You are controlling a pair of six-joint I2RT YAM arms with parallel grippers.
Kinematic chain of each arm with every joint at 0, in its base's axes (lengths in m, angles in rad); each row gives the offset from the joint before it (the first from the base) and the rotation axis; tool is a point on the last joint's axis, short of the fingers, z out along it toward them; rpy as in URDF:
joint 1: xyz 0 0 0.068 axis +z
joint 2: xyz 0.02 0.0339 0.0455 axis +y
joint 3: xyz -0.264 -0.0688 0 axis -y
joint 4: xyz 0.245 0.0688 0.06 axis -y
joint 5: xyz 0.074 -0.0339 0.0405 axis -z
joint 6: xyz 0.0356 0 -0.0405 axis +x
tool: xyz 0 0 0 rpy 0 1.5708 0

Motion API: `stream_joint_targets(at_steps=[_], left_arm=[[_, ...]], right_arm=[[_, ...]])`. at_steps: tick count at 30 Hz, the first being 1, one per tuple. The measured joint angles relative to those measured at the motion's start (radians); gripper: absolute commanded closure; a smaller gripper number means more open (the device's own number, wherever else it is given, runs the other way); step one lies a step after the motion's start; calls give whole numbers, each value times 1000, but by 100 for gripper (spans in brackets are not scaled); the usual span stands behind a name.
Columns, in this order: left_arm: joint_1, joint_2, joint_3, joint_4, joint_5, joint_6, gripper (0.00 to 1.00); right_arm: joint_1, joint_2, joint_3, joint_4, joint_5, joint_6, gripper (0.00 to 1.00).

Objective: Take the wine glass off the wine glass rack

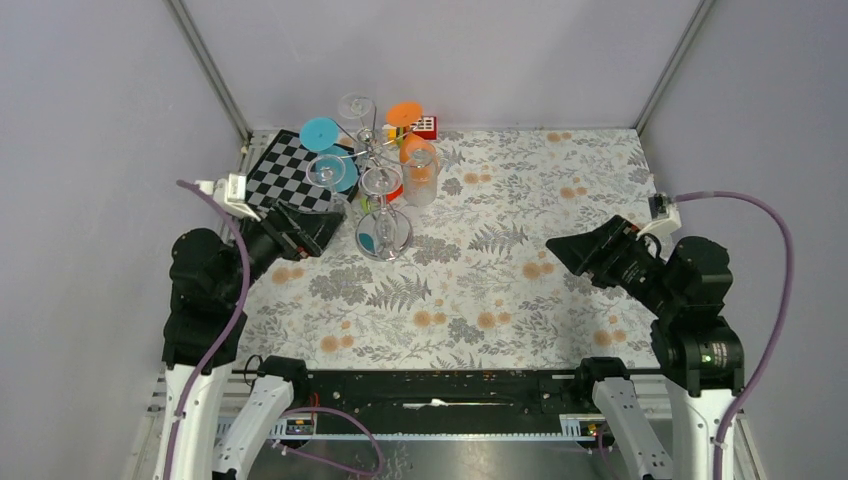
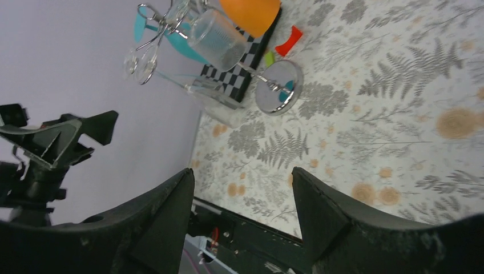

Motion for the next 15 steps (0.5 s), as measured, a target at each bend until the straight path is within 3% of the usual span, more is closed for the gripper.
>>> stream_joint_targets(at_steps=[6, 11, 15], left_arm=[[0, 62, -59, 130, 241, -124, 2], [0, 63, -137, 185, 255, -267, 10], [0, 72, -144, 181, 168, -344, 14]], right_arm=[[0, -51, -217, 212, -110, 219, 21], [0, -65, -278, 322, -141, 332, 27], [0, -62, -342, 410, -142, 419, 31]])
